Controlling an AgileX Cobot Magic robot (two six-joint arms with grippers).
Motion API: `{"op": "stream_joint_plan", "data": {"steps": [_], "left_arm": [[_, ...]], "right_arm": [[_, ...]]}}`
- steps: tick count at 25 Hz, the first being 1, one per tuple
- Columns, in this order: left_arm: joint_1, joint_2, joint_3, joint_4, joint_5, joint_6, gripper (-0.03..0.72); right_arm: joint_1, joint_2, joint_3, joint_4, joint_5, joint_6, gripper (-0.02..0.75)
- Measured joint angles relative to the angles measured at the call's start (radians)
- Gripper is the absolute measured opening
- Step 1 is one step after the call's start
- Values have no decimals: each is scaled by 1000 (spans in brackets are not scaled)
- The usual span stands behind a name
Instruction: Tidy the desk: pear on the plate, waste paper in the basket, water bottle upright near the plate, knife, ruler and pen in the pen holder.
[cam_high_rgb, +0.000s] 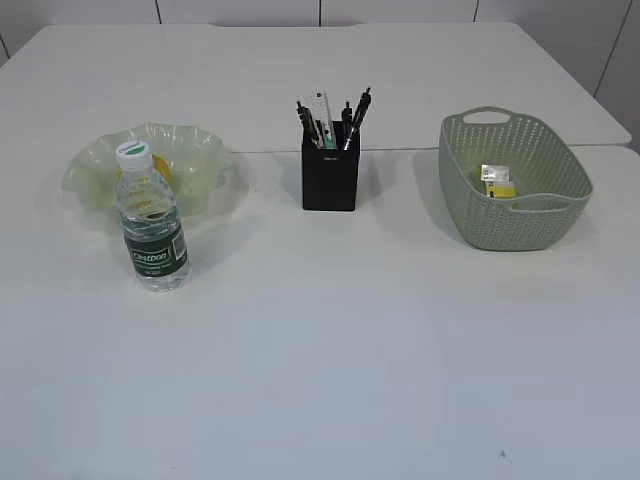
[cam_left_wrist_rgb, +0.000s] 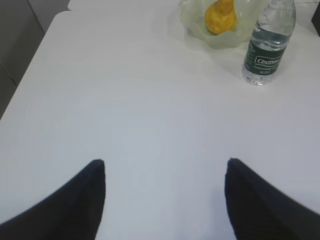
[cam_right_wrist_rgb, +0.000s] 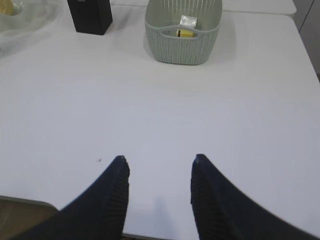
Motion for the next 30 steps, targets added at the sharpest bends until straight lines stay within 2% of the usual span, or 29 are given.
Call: {"op": "stream_joint_plan", "data": {"steps": [5,27,30], "left_arm": [[0,0,0,0,0,0,527],[0,0,0,0,0,0,527],[0,0,0,0,0,0,527]], "right_arm": [[0,0,51,12,-6,0,311],[0,-15,62,19,-19,0,305],[-26,-19,62,19,-19,0,305]]}}
